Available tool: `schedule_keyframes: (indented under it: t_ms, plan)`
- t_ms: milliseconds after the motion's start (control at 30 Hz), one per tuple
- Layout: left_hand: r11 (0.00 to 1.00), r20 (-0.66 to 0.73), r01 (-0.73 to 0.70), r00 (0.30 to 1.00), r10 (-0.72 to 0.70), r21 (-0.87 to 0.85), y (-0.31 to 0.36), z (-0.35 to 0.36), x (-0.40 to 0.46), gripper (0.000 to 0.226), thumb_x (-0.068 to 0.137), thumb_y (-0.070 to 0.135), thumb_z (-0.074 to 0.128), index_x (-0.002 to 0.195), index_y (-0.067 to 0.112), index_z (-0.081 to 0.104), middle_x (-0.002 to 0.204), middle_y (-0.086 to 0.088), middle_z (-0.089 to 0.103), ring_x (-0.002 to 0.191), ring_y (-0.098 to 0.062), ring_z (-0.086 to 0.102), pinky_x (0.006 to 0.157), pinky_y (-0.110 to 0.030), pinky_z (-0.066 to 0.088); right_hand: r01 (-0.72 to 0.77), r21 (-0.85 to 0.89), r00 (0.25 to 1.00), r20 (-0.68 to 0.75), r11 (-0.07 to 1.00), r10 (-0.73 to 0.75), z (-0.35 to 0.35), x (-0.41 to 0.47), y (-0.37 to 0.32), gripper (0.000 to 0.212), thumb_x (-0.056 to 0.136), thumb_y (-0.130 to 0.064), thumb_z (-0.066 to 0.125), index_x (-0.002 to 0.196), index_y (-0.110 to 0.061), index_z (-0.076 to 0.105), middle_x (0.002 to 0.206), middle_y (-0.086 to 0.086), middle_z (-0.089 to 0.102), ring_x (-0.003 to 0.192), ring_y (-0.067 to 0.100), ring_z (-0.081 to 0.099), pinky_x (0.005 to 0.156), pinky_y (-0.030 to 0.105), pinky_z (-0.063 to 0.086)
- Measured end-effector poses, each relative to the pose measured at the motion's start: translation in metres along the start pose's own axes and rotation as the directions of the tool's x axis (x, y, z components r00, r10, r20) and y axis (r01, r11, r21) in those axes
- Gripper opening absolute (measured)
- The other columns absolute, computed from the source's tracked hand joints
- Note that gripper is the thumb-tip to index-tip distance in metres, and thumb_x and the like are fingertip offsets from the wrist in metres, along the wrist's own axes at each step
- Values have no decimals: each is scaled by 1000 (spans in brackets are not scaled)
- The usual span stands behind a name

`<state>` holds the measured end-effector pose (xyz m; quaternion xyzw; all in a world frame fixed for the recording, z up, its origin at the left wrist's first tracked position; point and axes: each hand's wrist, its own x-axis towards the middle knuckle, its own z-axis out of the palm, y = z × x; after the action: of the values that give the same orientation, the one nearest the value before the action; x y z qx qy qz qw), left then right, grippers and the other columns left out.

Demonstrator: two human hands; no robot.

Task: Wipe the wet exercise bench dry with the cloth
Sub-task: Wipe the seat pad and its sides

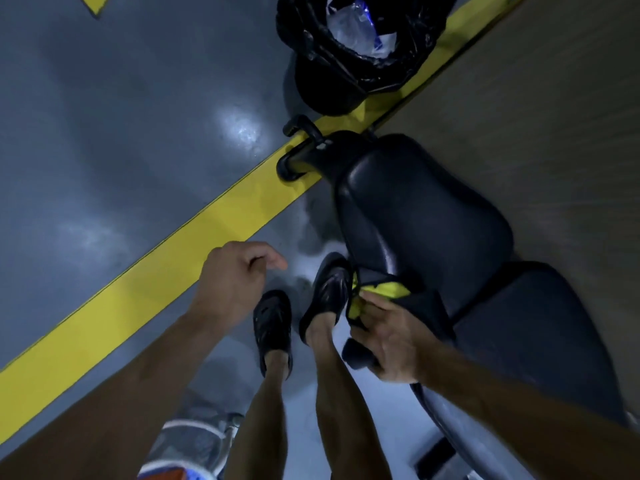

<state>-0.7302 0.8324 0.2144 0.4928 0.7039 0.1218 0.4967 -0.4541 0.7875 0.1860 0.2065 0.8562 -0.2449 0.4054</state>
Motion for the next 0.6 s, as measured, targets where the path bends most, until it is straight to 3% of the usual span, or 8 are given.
schedule_keyframes:
  t_ms: [67,133,167,267,367,467,600]
  plan:
    - [999,30,-33,999,32,19,6,5,3,41,94,-4,42,87,16,77,93,10,74,58,17,57,54,-6,42,36,-39,998,-48,999,-38,17,-17,3,45,71,-49,65,105,-19,73,106,4,73,117,24,61,126,44,8]
    - [997,52,-61,997,59,42,12,10,6,42,94,0,43,85,24,77,94,14,75,68,3,66,67,-23,54,54,-32,998,-30,998,-55,12,-17,10,48,66,-49,72,106,-24,73,107,1,74,118,21,63,124,42,10]
    - [997,64,-68,996,64,49,14,14,8,42,94,0,43,85,25,77,93,13,76,62,-1,65,63,-24,54,50,-17,998,-30,999,-50,7,-11,13,50,67,-48,72,110,-24,71,107,1,74,118,23,63,125,41,8]
    - [992,97,-118,989,113,49,30,30,12,40,93,-3,43,87,18,77,92,9,75,42,1,51,44,-9,34,-84,-14,984,-161,996,81,-13,24,13,50,74,-50,65,116,-23,70,106,4,74,117,27,61,125,40,7]
    - [974,145,-210,970,196,88,44,48,12,42,90,-8,43,86,15,78,93,10,74,61,9,61,54,-4,38,-216,86,931,-283,973,231,-18,43,8,49,84,-50,58,124,-23,64,106,3,71,123,26,55,126,41,7]
    - [942,175,-302,945,276,145,55,63,12,41,89,-6,43,90,16,77,95,13,73,82,1,66,68,-2,42,-244,158,880,-378,957,287,11,18,-11,54,79,-45,64,126,-19,63,97,5,70,122,26,54,127,42,0]
    - [901,241,-394,906,347,184,73,90,5,34,92,2,48,96,20,76,97,14,73,94,2,64,78,-5,45,-214,437,814,-414,874,407,91,-34,-44,58,60,-42,79,110,-14,70,89,8,70,103,30,65,120,39,23]
